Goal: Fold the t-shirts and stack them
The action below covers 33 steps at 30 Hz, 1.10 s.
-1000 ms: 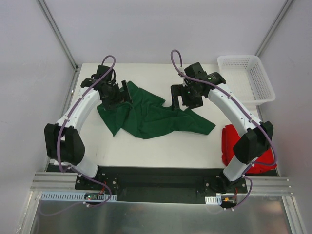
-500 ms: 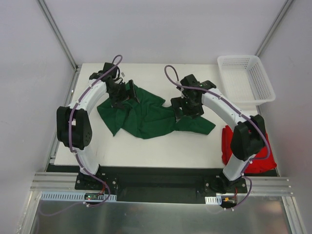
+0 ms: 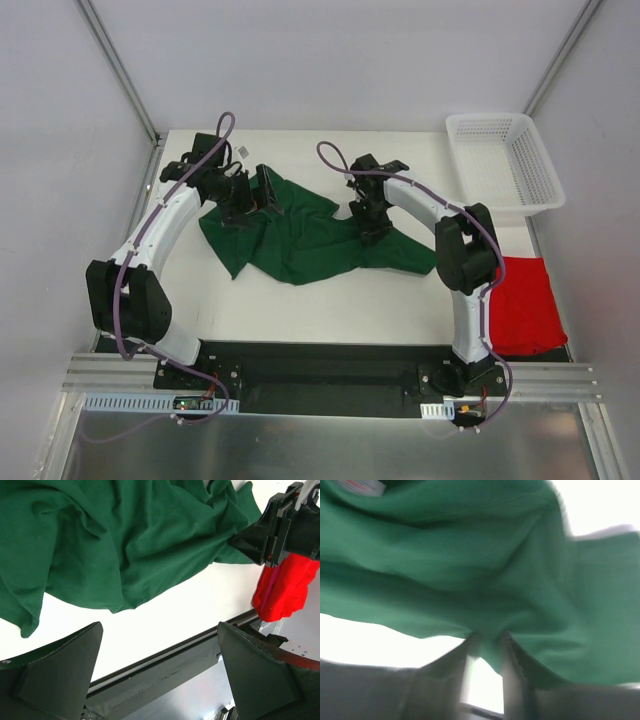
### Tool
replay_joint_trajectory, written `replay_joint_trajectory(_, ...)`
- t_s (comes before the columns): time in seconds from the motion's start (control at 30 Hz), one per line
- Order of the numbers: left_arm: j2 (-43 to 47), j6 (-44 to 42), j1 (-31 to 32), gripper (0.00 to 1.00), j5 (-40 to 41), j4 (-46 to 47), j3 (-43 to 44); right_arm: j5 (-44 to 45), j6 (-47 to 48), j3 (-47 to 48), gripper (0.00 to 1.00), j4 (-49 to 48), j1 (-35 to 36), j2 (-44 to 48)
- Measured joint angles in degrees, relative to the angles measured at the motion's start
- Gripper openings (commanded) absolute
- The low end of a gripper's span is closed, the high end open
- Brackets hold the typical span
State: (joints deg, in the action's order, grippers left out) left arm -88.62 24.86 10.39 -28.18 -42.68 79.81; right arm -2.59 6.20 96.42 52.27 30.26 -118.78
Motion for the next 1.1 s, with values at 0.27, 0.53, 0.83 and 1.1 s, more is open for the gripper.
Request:
replay_joint_trajectory(0.27,1.25,0.52,0.00,0.99,-0.31,-0.11,-1.29,-1.09,-0.83,1.86,0.01,4.39,0.22,1.95)
replay_joint_trajectory(0.53,-0.04,1.31,0.00,0.99,-0.31,-0.04,-1.31,-5.01,-3.52,-3.08,0.01,11.43,6.12,23.06)
replay_joint_trajectory(0.83,-1.16,1.38,0.00,0.99,-0.35,-0.04,-1.31,-10.05,-8.50,-22.82,0.96,20.35,21.70,35.74)
replay_joint_trajectory(1.1,-1.16,1.70,0.00,0.99,-0.96,-0.04,-1.31,0.61,-5.49,-5.99,0.96,15.82,12.61,27.19)
